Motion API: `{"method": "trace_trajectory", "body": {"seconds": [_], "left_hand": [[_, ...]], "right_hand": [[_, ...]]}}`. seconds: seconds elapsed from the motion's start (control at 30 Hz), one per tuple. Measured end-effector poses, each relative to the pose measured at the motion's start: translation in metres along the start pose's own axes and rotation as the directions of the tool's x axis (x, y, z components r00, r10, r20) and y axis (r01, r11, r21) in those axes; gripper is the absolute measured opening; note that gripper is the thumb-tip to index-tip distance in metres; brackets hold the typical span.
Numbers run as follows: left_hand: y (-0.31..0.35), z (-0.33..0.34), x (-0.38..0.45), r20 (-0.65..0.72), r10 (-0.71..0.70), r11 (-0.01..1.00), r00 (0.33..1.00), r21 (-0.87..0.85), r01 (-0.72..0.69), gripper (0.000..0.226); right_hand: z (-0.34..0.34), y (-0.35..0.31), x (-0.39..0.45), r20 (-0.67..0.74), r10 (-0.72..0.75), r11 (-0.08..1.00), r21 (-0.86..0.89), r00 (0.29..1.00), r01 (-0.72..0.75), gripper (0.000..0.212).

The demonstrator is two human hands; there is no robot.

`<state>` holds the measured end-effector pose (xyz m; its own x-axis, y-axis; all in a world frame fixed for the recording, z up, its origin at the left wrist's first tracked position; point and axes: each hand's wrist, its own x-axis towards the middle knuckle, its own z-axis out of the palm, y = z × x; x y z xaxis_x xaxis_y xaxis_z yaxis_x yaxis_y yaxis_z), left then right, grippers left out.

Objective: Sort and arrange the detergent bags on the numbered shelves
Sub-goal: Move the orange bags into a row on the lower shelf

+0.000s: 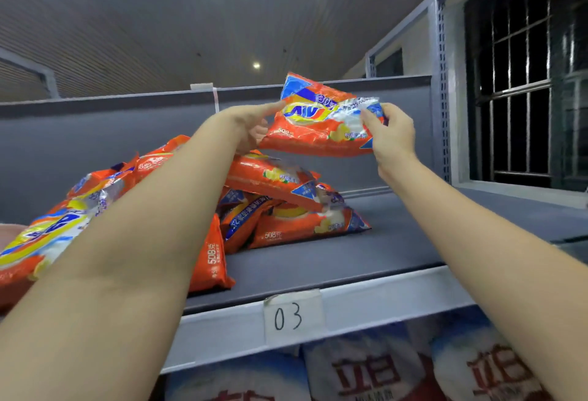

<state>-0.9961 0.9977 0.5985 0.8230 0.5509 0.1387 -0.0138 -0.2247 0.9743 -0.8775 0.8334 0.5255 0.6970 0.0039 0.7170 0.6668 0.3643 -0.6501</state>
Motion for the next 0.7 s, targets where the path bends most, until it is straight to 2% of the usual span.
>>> {"method": "trace_trajectory", "body": {"seconds": [0.13, 0.23, 0.3, 0.4, 0.57, 0.67, 0.7], "left_hand": [[-0.008, 0.026, -0.041, 0.066, 0.159, 0.985, 0.985, -0.070, -0.154, 0.025], [-0.022, 0.045, -0.080, -0.012, 0.314, 0.918, 0.949, -0.252, -0.307, 0.016], [-0.037, 0.052, -0.105, -0.079, 0.368, 0.871, 0.927, -0.321, -0.373, 0.008], [-0.068, 0.059, -0.140, -0.183, 0.367, 0.845, 0.912, -0.343, -0.409, 0.006], [-0.102, 0.062, -0.188, -0.268, 0.311, 0.839, 0.912, -0.373, -0.396, 0.023], [-0.111, 0.056, -0.217, -0.305, 0.323, 0.812, 0.896, -0.397, -0.428, 0.016], [-0.114, 0.053, -0.227, -0.322, 0.329, 0.803, 0.888, -0.398, -0.443, 0.015]], "right_hand": [[-0.035, -0.033, -0.037, 0.034, -0.132, 0.984, 0.122, 0.991, 0.127, 0.011], [-0.064, -0.051, -0.075, 0.109, -0.198, 0.975, 0.120, 0.974, 0.185, 0.013], [-0.081, -0.063, -0.099, 0.159, -0.206, 0.976, 0.101, 0.966, 0.192, 0.013], [-0.096, -0.070, -0.131, 0.209, -0.135, 0.989, 0.086, 0.969, 0.120, 0.014], [-0.111, -0.063, -0.175, 0.237, 0.067, 0.996, 0.047, 0.969, -0.081, 0.011], [-0.118, -0.064, -0.196, 0.287, 0.175, 0.978, 0.062, 0.942, -0.201, 0.006], [-0.120, -0.065, -0.203, 0.331, 0.224, 0.961, 0.080, 0.917, -0.263, 0.010]]}}
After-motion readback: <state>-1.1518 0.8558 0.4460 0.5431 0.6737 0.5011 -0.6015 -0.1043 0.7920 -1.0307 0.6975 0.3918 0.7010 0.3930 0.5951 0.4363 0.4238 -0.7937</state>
